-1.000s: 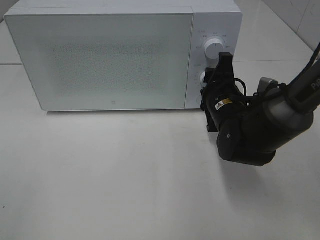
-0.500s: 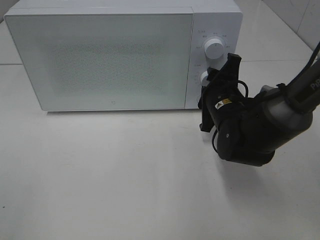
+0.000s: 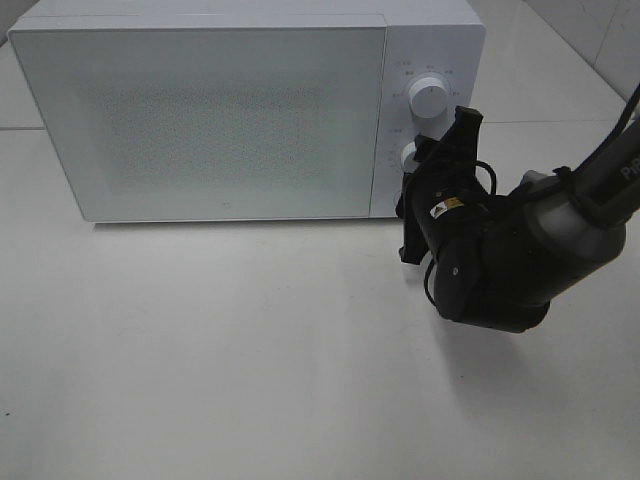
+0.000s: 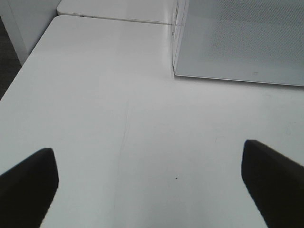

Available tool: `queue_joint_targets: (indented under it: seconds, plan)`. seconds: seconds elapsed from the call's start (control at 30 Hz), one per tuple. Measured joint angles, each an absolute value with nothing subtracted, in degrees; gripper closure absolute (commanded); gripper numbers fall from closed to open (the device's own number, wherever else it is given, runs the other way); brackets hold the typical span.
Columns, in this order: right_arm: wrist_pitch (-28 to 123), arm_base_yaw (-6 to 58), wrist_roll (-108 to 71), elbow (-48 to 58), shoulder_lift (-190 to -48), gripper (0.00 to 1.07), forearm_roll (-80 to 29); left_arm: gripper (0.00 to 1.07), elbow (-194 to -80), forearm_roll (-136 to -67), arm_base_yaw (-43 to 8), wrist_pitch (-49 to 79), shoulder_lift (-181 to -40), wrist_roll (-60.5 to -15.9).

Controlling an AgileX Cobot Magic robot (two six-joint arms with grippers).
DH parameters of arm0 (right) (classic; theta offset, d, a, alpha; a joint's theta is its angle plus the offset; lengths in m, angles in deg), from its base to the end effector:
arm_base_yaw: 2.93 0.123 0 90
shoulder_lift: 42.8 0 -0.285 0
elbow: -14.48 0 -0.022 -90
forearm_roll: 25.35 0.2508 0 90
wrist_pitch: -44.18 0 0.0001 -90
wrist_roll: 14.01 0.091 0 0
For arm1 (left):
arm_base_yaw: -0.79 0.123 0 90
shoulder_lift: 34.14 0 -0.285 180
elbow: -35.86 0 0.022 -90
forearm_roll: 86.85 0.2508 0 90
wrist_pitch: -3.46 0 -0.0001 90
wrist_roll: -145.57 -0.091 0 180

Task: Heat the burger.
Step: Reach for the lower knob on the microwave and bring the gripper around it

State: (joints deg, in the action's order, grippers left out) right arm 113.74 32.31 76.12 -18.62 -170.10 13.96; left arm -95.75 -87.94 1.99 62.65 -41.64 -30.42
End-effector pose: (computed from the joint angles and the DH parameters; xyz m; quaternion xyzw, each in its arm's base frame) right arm 0.3173 0.1581 0.1129 0.5797 0.4548 0.5221 0.4295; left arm -0.0048 -0.0016 0.2804 -0.0381 0.8429 -0.0227 0.5363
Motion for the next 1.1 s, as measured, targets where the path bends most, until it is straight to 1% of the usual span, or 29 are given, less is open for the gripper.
queue_joint_targets:
  seconds: [0.07, 0.2, 0.27, 0.33, 0.37, 0.4, 0.43, 0.47, 0.5, 0.53, 0.63, 0.7, 0.73, 0.8, 1.1]
  plan:
    - [113.7, 32.3, 76.0, -18.6, -170.1, 0.9, 14.0, 0.07, -95.7, -87.9, 2.0, 62.6, -41.6, -30.4]
    - [113.7, 32.3, 75.9, -18.6, -170.1, 0.87, 14.0, 0.07, -95.7, -87.9, 2.0, 62.6, -41.6, -30.4]
    - [113.7, 32.3, 75.6, -18.6, -170.1, 0.82, 13.9, 0.07, -95.7, -87.9, 2.0, 62.6, -41.6, -30.4]
    - [113.7, 32.3, 75.3, -18.6, -170.1, 0.81, 13.9, 0.07, -95.7, -87.9, 2.0, 62.6, -41.6, -30.4]
    - [113.7, 32.3, 74.6, -18.6, -170.1, 0.77, 13.9, 0.07, -95.7, -87.9, 2.0, 62.6, -41.6, -30.4]
    - [113.7, 32.3, 74.6, -18.6, -170.1, 0.77, 13.9, 0.07, -95.7, -87.9, 2.0, 62.6, -41.6, -30.4]
    - [113.8, 32.3, 74.4, -18.7, -170.1, 0.72, 13.8, 0.07, -95.7, -87.9, 2.0, 62.6, -41.6, -30.4]
    - [113.8, 32.3, 74.4, -18.7, -170.1, 0.72, 13.8, 0.07, -95.7, -87.9, 2.0, 62.6, -41.6, -30.4]
    - [113.8, 32.3, 74.3, -18.8, -170.1, 0.69, 13.7, 0.07, -95.7, -87.9, 2.0, 62.6, -41.6, -30.4]
    - [113.9, 32.2, 74.2, -19.0, -170.1, 0.63, 13.4, 0.07, -95.7, -87.9, 2.0, 62.6, -41.6, -30.4]
    - [114.0, 32.2, 74.1, -19.2, -170.1, 0.6, 13.2, 0.07, -95.7, -87.9, 2.0, 62.6, -41.6, -30.4]
    - [113.9, 32.2, 72.9, -20.2, -169.7, 0.46, 13.2, 0.07, -95.7, -87.9, 2.0, 62.6, -41.6, -30.4]
    - [113.9, 32.2, 72.9, -20.2, -169.7, 0.46, 13.2, 0.07, -95.7, -87.9, 2.0, 62.6, -41.6, -30.4]
    - [113.7, 32.1, 72.0, -21.3, -169.6, 0.4, 13.3, 0.07, -95.7, -87.9, 2.0, 62.6, -41.6, -30.4]
    - [113.7, 32.1, 71.2, -24.2, -167.4, 0.39, 10.5, 0.07, -95.7, -87.9, 2.0, 62.6, -41.6, -30.4]
